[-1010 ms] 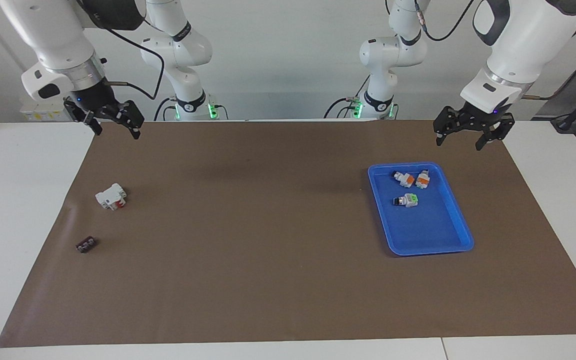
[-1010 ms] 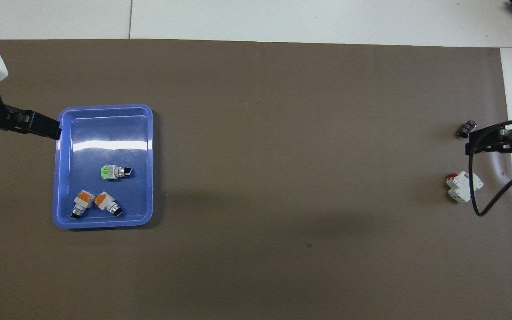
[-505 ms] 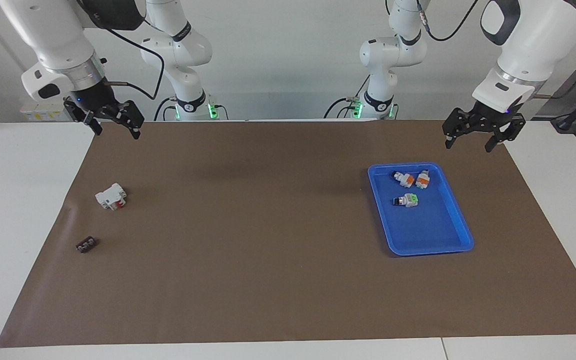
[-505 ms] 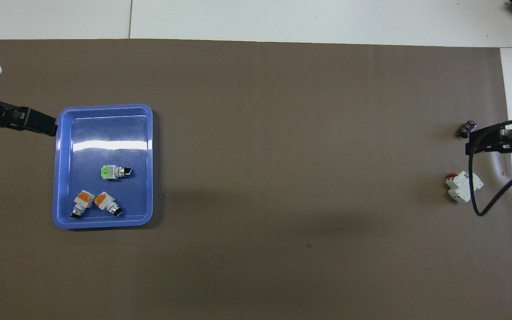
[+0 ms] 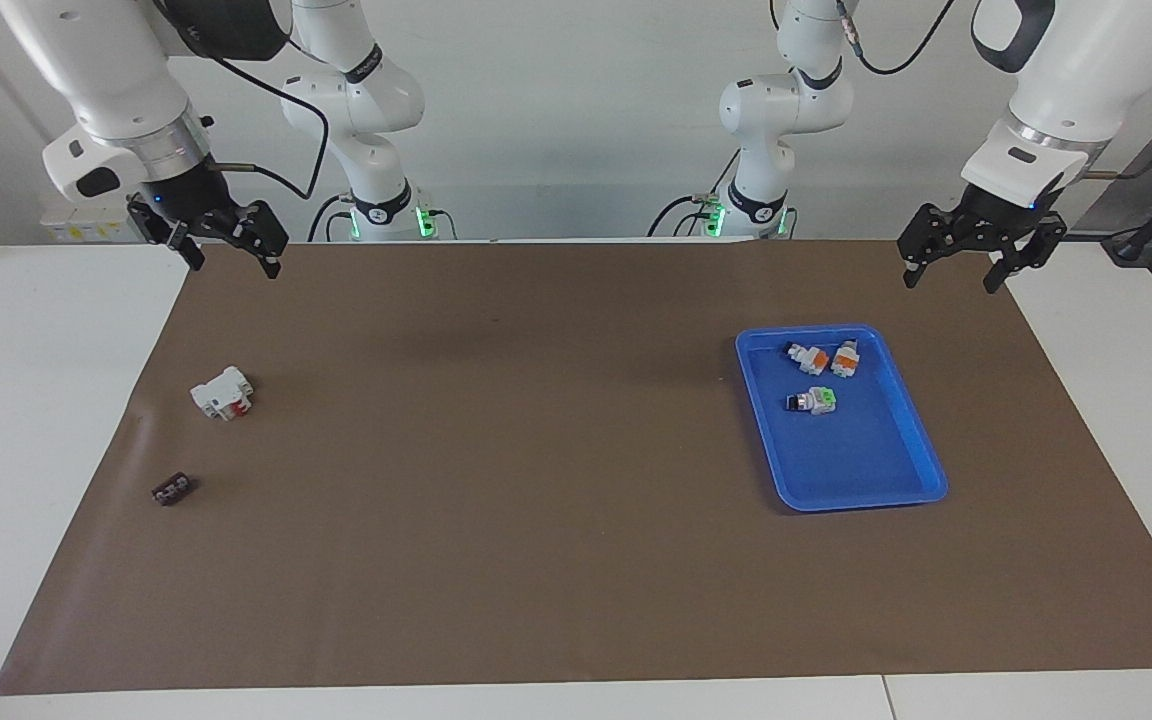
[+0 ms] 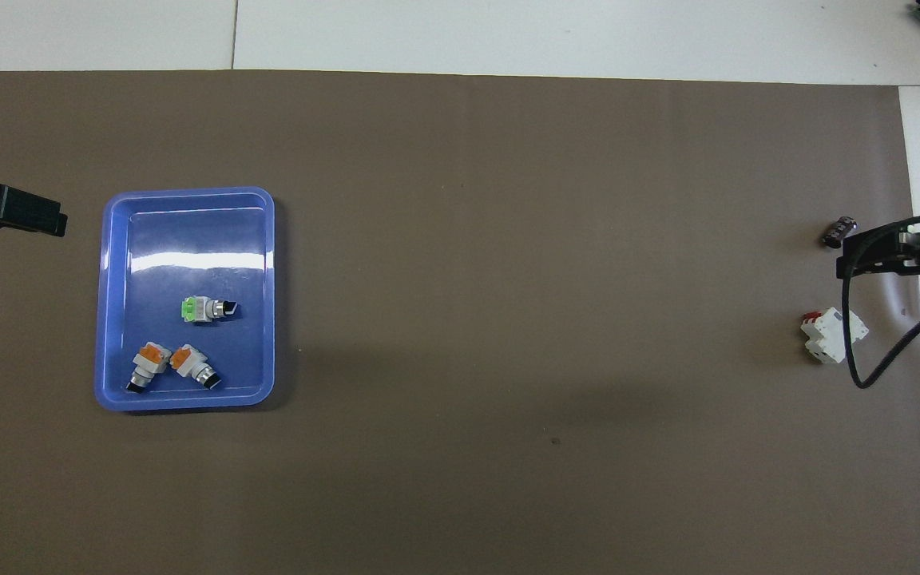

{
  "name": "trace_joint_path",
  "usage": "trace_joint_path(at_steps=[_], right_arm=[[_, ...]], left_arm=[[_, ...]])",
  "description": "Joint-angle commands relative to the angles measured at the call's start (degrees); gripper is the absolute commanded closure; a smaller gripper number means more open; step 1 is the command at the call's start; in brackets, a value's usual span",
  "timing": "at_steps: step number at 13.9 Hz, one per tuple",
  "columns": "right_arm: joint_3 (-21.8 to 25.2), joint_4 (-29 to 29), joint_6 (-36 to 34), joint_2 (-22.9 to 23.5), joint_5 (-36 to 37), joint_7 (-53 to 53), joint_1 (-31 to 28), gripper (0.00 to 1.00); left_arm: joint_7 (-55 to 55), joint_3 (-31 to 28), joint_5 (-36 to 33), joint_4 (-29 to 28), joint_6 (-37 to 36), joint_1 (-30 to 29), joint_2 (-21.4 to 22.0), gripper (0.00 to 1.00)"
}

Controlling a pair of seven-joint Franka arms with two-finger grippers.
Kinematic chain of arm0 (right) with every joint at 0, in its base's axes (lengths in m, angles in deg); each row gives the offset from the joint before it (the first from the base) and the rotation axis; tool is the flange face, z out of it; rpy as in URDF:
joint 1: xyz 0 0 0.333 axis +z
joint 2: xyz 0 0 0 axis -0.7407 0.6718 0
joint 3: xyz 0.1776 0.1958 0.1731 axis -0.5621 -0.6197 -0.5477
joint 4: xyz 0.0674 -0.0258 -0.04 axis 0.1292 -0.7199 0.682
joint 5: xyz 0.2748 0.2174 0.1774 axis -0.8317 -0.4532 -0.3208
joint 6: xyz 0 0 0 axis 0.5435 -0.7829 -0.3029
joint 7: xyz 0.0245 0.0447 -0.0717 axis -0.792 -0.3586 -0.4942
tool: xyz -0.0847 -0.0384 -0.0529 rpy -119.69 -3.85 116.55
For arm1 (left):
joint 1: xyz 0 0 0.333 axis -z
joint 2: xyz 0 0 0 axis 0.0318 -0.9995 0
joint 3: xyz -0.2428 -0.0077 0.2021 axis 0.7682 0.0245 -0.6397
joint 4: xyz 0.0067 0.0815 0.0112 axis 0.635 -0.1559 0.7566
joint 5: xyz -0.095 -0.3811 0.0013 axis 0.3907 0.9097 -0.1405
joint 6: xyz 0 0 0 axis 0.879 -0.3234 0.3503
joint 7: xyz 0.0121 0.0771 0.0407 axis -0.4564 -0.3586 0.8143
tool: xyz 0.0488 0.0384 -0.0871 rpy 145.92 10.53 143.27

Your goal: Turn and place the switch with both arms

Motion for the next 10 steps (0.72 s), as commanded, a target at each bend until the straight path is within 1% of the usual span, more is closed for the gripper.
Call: trace_joint_path(at_steps=[1, 6, 10], right_arm=[[-0.1, -1.1, 0.1, -1.1, 0.0, -0.7, -0.1, 0.00], [-0.1, -1.1, 0.1, -1.1, 0.0, -0.7, -0.1, 0.00], [-0.1, -1.1, 0.1, -1.1, 0.0, -0.7, -0.1, 0.00]], left_arm=[[2.2, 0.4, -0.2, -5.0, 2.7, -0.4, 2.8, 0.00], [2.3, 0.3, -0.3, -4.6, 1.6, -0.5, 3.1, 0.00], [2.3, 0.6, -0.2, -5.4, 0.7, 0.3, 3.7, 0.00]])
